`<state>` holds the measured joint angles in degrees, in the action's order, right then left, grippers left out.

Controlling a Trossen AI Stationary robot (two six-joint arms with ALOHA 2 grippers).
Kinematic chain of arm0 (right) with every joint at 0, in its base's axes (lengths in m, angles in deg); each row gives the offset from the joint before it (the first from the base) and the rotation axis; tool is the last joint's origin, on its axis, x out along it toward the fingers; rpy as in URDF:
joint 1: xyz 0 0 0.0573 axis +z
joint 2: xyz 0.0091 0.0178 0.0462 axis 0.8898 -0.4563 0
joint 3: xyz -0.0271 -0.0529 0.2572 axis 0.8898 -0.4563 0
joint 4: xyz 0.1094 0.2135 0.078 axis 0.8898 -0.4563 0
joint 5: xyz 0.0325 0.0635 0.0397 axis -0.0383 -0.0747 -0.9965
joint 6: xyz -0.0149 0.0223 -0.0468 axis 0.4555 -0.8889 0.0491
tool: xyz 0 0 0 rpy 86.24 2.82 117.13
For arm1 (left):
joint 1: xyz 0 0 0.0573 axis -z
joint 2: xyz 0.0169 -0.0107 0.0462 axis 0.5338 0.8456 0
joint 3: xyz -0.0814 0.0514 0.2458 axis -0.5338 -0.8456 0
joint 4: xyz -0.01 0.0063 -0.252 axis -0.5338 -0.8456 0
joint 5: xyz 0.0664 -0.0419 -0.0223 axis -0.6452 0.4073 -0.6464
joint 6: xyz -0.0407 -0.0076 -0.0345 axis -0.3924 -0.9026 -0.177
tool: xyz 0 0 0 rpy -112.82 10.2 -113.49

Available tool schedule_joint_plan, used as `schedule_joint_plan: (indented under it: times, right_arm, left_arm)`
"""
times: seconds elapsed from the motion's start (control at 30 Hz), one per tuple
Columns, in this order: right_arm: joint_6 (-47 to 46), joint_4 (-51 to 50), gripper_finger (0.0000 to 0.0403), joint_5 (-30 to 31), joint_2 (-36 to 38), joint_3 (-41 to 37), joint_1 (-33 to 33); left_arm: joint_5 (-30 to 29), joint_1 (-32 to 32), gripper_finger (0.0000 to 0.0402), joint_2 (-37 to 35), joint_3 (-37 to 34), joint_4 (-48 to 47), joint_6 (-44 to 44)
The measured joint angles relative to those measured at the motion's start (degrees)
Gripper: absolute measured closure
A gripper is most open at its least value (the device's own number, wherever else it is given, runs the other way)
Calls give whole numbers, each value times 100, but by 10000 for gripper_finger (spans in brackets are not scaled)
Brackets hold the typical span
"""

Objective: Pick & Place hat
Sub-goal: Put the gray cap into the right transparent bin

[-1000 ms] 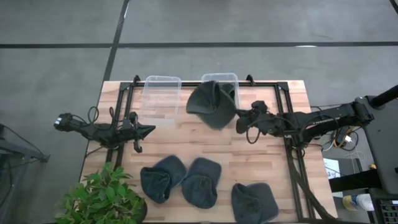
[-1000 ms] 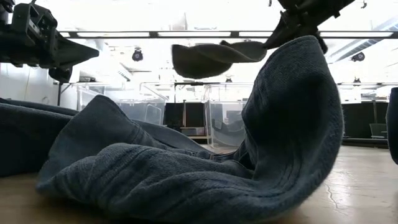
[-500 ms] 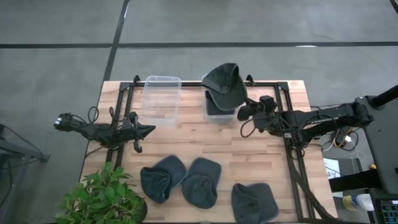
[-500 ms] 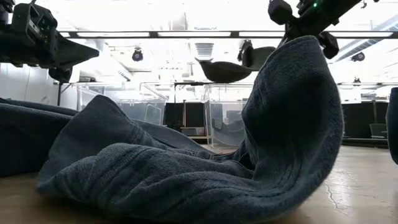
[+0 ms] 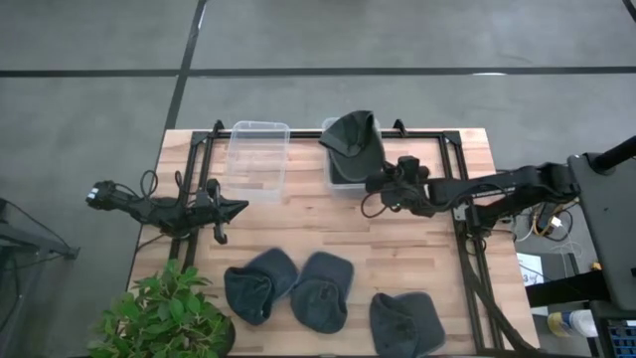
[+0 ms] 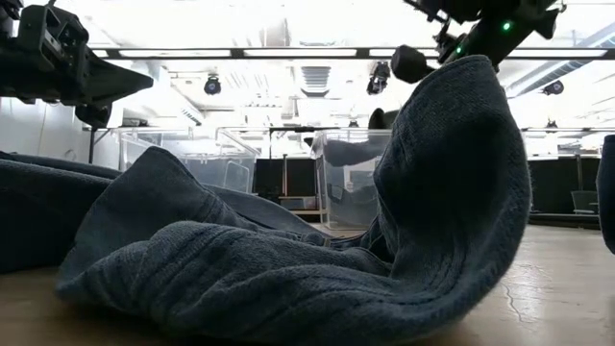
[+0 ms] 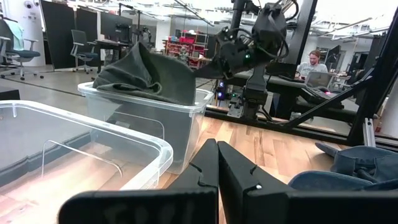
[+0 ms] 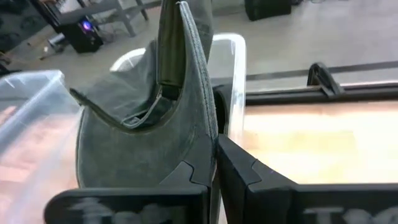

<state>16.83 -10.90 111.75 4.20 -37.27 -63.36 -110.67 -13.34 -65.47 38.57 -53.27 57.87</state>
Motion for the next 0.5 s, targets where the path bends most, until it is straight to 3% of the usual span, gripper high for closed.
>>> schedule_joint_plan:
  times: [0.3, 0.5]
  right_arm:
    - [426, 323, 327, -340, 74, 4, -15]
    - [597, 294, 259, -1246, 108, 4, -108]
  left_arm:
    - [0, -2, 402, 2, -1, 1, 0]
    - [0, -2, 402, 2, 0, 2, 0]
